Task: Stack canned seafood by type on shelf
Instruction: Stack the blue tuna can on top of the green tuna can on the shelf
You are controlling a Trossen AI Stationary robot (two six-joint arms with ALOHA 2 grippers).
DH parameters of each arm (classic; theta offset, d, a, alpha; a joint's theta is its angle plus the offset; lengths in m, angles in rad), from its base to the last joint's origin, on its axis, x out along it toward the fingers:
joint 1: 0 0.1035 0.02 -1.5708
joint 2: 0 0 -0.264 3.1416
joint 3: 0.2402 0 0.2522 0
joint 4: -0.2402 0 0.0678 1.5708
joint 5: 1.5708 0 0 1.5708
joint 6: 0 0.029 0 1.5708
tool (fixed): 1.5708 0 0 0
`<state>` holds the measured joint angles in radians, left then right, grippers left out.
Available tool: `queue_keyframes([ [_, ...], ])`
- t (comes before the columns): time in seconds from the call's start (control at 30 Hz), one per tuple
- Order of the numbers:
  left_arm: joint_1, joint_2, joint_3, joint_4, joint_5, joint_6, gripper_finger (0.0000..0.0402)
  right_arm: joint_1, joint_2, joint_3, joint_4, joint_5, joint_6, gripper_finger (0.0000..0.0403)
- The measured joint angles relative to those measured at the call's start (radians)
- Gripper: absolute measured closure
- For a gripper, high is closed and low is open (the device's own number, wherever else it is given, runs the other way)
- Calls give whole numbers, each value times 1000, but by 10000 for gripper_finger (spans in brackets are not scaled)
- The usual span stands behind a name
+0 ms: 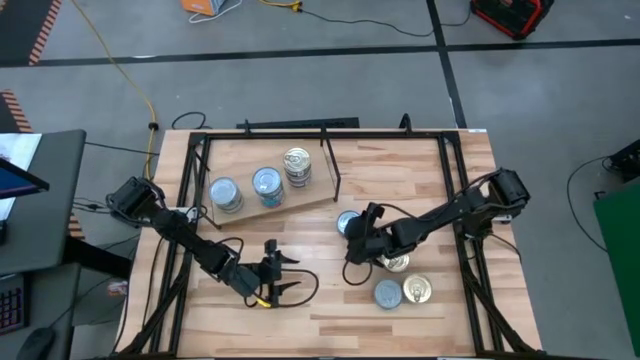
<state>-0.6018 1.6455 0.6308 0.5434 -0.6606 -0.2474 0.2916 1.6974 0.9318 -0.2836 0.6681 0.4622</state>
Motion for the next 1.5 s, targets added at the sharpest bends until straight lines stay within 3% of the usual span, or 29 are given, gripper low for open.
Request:
queue_keyframes([
  [0.33,0,0,0,-21,-1,-13,152,0,124,75,-75,20,0,112],
  [0.97,0,0,0,-29,-1,-23,152,49,111,107,-40,-64,-106,112],
  [1.2,0,0,0,-30,-1,-26,152,35,137,40,172,-62,-156,112],
  [1.5,1,1,0,-23,-1,-26,152,39,173,42,215,-93,-158,112],
])
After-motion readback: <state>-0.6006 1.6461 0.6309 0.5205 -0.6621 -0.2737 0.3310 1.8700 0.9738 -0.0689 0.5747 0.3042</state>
